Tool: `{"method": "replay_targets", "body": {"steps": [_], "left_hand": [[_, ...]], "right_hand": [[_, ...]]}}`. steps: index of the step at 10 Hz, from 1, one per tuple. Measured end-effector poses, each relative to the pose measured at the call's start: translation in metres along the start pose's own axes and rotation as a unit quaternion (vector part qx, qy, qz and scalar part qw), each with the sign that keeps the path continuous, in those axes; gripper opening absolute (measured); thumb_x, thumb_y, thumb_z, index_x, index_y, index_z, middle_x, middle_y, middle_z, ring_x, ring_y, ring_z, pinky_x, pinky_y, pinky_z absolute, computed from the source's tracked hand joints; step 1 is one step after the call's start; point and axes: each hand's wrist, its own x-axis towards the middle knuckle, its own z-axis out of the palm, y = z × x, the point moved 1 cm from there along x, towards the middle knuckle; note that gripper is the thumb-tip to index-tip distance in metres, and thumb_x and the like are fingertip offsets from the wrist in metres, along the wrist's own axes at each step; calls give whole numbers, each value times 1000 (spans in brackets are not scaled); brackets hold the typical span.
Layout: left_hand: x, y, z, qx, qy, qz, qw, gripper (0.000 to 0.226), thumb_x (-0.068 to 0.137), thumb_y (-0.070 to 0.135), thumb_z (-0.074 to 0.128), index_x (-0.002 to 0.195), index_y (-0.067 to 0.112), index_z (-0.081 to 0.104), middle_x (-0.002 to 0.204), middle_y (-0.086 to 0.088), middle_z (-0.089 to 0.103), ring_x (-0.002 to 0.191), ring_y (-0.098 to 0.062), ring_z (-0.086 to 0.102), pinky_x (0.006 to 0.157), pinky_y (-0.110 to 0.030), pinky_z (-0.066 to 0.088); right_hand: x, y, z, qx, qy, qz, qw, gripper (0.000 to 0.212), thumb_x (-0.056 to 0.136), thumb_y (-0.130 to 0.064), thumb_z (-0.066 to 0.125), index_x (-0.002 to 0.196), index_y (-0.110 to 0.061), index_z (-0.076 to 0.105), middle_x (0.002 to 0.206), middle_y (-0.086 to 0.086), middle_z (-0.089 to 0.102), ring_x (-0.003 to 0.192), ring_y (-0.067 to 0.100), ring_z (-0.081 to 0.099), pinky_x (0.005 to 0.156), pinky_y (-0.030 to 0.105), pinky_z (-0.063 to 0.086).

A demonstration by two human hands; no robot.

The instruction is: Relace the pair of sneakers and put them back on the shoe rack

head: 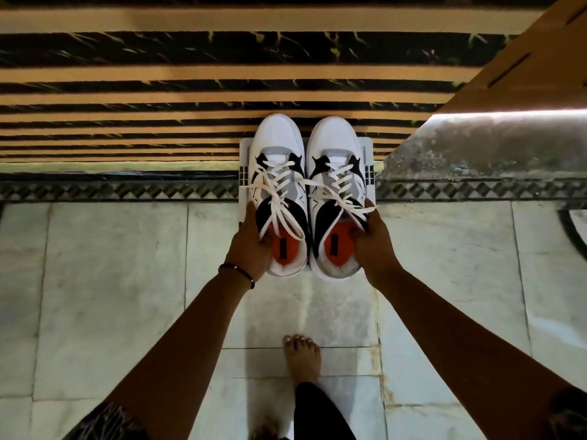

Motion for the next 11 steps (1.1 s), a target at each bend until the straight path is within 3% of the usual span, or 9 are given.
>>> {"method": "replay_targets", "body": {"steps": [2, 5, 6, 8, 9, 10, 11], "left_hand": [[1, -4, 2, 7, 13, 11, 1000, 65, 87, 0, 41, 144, 21, 18, 137, -18, 48, 120, -37, 50, 99, -38, 39], [1, -3, -2, 16, 20, 12, 1000, 65, 86, -2, 39, 144, 21, 20, 129, -19, 56, 114, -37, 54, 95, -38, 42], [1, -4, -4, 18, 21, 16, 999, 64, 87, -2, 38, 144, 20, 20, 127, -19, 56, 111, -37, 55, 96, -40, 44], [0, -1, 0, 32, 11, 13, 999, 62, 88, 3, 39, 144, 19, 18, 128, -20, 55, 112, -39, 54, 97, -44, 44], [2, 1, 0, 39, -3, -5, 999, 61, 88, 7, 44, 144, 17, 20, 130, -20, 54, 115, -40, 52, 97, -43, 43], [-1, 1, -6, 16, -18, 11, 1000, 52, 85, 11, 50, 135, 13, 34, 129, -17, 55, 116, -37, 52, 95, -38, 43], [-24, 7, -13, -42, 15, 42, 998, 40, 84, 5, 51, 123, 10, 45, 123, -10, 55, 110, -22, 52, 86, -25, 39]], "right_hand": [[0, 0, -1, 6, 12, -10, 1000, 51, 85, 1, 40, 128, -24, 50, 120, 2, 64, 112, 20, 57, 102, 47, 44], [-4, 1, 5, 5, 48, -31, 998, 49, 87, 0, 39, 131, -22, 48, 118, -1, 62, 111, 18, 56, 100, 40, 45], [-2, 4, 4, 11, 52, -33, 998, 47, 86, 2, 37, 122, -23, 53, 112, 0, 64, 110, 20, 58, 101, 43, 45], [-2, 2, 0, -2, 13, -33, 999, 45, 83, -1, 45, 121, -23, 53, 104, -7, 66, 99, 10, 61, 90, 34, 49], [0, -6, -1, -37, 7, -15, 999, 36, 79, -15, 56, 114, -24, 57, 102, -6, 69, 96, 12, 63, 90, 40, 52], [-11, -15, 0, -23, 14, -6, 1000, 36, 70, -18, 58, 105, -25, 58, 104, -3, 68, 97, 17, 63, 89, 39, 51], [-36, -14, -5, -29, 97, -49, 994, 44, 73, -12, 50, 115, -22, 56, 114, -3, 63, 105, 17, 57, 91, 34, 46]]}}
